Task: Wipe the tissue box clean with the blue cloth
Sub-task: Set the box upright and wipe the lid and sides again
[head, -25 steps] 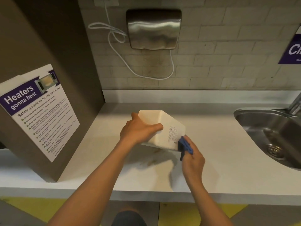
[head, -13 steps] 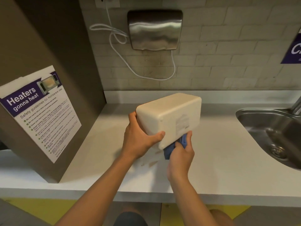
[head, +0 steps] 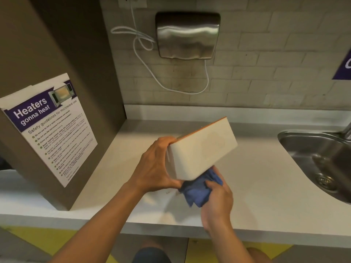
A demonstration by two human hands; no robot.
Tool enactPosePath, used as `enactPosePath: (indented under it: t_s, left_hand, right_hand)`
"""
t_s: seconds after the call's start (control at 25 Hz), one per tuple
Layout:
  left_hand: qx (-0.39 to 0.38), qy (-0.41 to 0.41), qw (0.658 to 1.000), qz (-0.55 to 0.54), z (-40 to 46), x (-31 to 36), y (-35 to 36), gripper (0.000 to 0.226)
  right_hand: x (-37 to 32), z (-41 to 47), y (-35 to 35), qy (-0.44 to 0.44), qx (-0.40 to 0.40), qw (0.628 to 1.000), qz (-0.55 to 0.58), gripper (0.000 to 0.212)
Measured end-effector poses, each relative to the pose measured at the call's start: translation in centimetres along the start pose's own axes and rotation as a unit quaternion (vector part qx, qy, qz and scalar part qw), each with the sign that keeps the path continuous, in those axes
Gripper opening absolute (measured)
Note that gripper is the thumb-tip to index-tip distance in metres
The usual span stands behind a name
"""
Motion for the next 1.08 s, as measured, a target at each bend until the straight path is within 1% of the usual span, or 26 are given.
enactPosePath:
  t_s: [0.12, 0.24, 0.32, 0.4, 0.48, 0.56, 0.68, 0.76, 0.84, 0.96, 1.08]
  left_hand:
    - [0.002, 0.107, 0.994, 0.039, -0.8, 1.1, -0.2, 0.109]
    - [0.004, 0.185, 0.980, 0.068, -1.5, 2.0, 0.4, 0.105]
    - [0.002, 0.211, 0.973, 0.097, -2.1, 1.4, 1.0, 0.109]
    - [-0.002, 0.219, 0.970, 0.102, -2.6, 0.6, 1.5, 0.107]
    - [-0.004, 0.219, 0.971, 0.094, -3.1, 0.1, 1.8, 0.104]
    - [-0.020, 0.191, 0.979, 0.066, -3.4, -0.8, 1.9, 0.105]
    - [-0.053, 0.094, 0.994, -0.001, -3.9, -3.5, 2.7, 0.106]
    - [-0.076, 0.027, 0.996, -0.046, -4.6, -5.4, 3.6, 0.107]
    - [-0.102, -0.038, 0.990, -0.094, -5.5, -7.0, 4.9, 0.116]
    - [-0.144, -0.125, 0.971, -0.142, -6.2, -9.2, 6.9, 0.136]
    - [-0.191, -0.173, 0.951, -0.172, -6.5, -10.6, 8.0, 0.150]
  right_hand:
    - [-1.2, 3.2, -3.1, 0.008, 0.035, 0.995, 0.098, 0.042]
    - [-2.5, 6.1, -4.5, 0.016, 0.015, 0.984, 0.176, 0.038]
    - [-2.5, 7.2, -4.8, 0.018, 0.006, 0.977, 0.211, 0.038]
    - [-1.7, 7.7, -4.6, 0.042, -0.016, 0.969, 0.244, 0.039]
    - [-1.4, 8.3, -4.8, 0.046, -0.030, 0.979, 0.195, 0.041]
    - [-1.5, 8.8, -5.2, 0.044, -0.026, 0.994, 0.099, 0.040]
    - [-1.6, 9.1, -5.1, 0.052, -0.017, 0.999, 0.001, 0.038]
    - [-1.7, 9.0, -4.9, 0.051, -0.004, 0.998, -0.047, 0.038]
    - [-1.5, 8.7, -4.3, 0.053, 0.003, 0.995, -0.085, 0.039]
    - [-0.5, 8.9, -3.7, 0.058, 0.002, 0.991, -0.123, 0.039]
    - [0.2, 9.4, -4.6, 0.055, 0.019, 0.984, -0.166, 0.041]
Point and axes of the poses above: each hand's wrist, its own z-axis towards the middle knuckle, its own y-axis out of the palm, x = y × z, the point moved 10 cm from there along z, towards the middle knuckle, and after that the axes turned 8 degrees about -x, right-handed, at the moved point
